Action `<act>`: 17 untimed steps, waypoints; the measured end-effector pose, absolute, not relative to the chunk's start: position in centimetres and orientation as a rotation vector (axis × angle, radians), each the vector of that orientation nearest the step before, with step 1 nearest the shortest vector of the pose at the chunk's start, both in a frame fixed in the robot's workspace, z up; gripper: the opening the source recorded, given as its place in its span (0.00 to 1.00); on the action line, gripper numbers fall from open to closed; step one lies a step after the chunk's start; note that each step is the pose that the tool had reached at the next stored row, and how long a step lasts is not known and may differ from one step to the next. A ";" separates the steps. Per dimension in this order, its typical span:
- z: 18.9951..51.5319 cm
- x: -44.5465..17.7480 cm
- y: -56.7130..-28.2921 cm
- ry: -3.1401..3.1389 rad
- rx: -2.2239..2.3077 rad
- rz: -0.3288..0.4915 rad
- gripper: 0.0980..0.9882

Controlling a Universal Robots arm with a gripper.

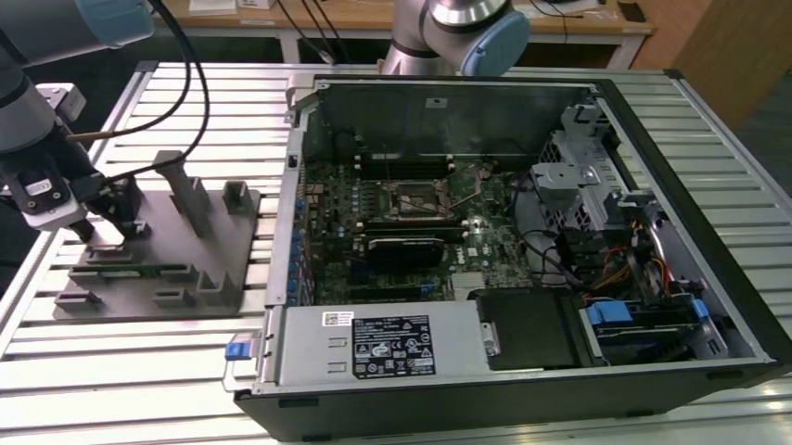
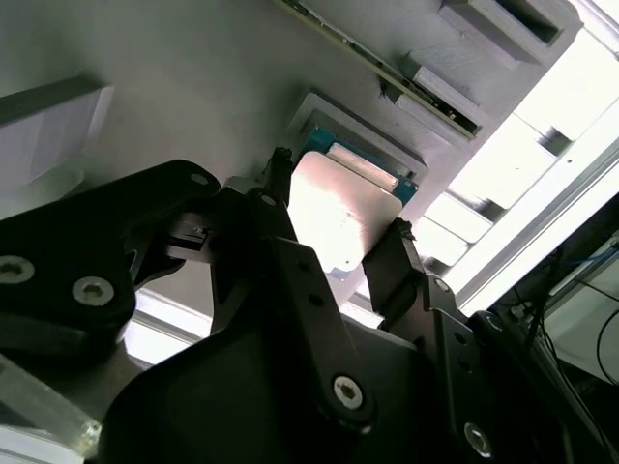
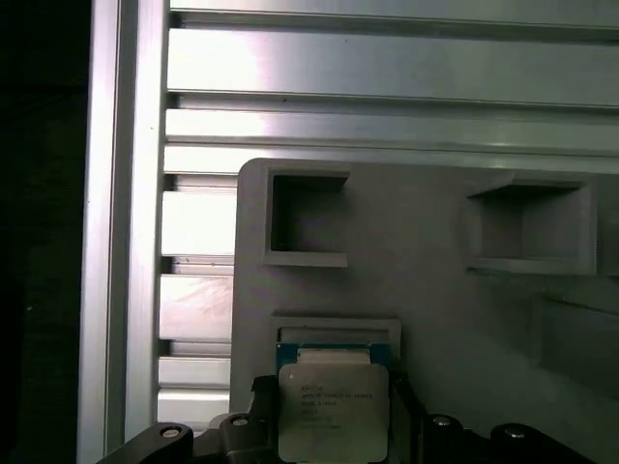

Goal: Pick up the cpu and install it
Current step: 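Pick up the cpu and move it towards the insertion slot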

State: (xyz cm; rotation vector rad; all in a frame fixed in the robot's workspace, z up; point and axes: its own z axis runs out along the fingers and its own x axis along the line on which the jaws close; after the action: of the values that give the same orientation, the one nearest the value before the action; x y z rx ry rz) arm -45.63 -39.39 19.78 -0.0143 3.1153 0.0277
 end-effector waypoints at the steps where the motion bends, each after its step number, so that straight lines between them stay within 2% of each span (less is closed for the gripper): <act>1: 19.9 -45.6 -39.4 3.115 -0.014 0.028 0.50; 17: 20.8 -45.6 -39.4 3.115 -0.014 0.026 0.50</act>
State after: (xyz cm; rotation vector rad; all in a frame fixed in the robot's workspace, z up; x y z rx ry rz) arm -45.63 -39.40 20.80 -0.0144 3.1154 0.0261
